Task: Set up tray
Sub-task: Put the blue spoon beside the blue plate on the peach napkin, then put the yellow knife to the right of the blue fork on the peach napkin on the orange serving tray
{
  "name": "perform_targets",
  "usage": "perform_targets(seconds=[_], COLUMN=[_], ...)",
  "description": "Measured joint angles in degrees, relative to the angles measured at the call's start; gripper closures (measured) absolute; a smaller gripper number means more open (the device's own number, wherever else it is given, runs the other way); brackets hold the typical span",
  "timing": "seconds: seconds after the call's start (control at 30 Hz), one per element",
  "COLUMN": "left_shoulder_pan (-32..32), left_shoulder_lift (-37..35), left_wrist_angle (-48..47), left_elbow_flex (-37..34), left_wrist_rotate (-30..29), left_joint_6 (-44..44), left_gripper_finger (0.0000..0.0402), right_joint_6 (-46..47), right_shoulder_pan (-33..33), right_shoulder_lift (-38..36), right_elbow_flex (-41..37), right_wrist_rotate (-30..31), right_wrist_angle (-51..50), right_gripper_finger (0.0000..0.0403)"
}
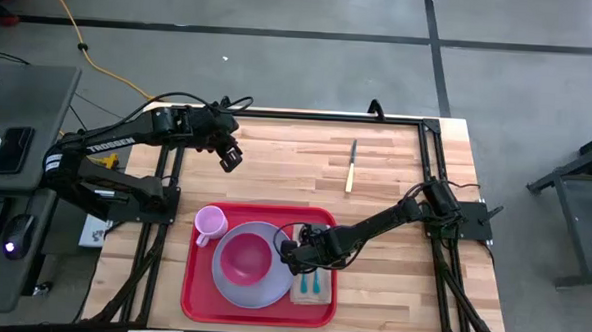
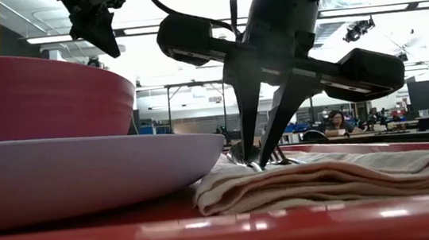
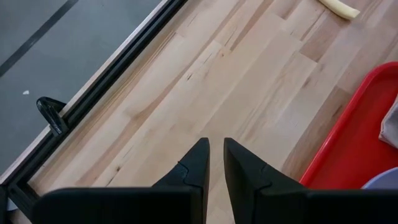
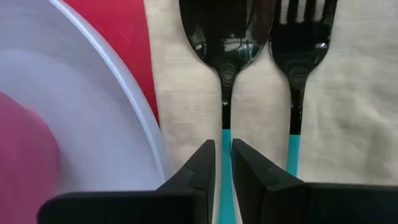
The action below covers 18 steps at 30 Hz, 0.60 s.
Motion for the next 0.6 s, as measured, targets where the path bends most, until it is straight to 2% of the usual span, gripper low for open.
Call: perform_targets(seconds=[0.4, 0.6], left_shoulder_pan=[0.0, 0.0], left_shoulder_lift=[0.0, 0.0], left_wrist_angle=[0.9, 0.9], left_elbow_flex=[0.0, 0.0], left_wrist_rotate=[0.2, 0.3], left_joint_6=[0.0, 0.0], left_gripper_finger=[0.0323, 0.0323], right_joint_6=[-0.8, -1.1], right_shoulder_pan=[0.0, 0.0], right_shoulder_lift=[-0.2, -2.5], right_elbow_flex=[0.6, 0.6], right_wrist_rotate=[-1.0, -1.1], right_wrist_angle=[0.4, -3.4], right_gripper_finger=[0.0373, 0.0377])
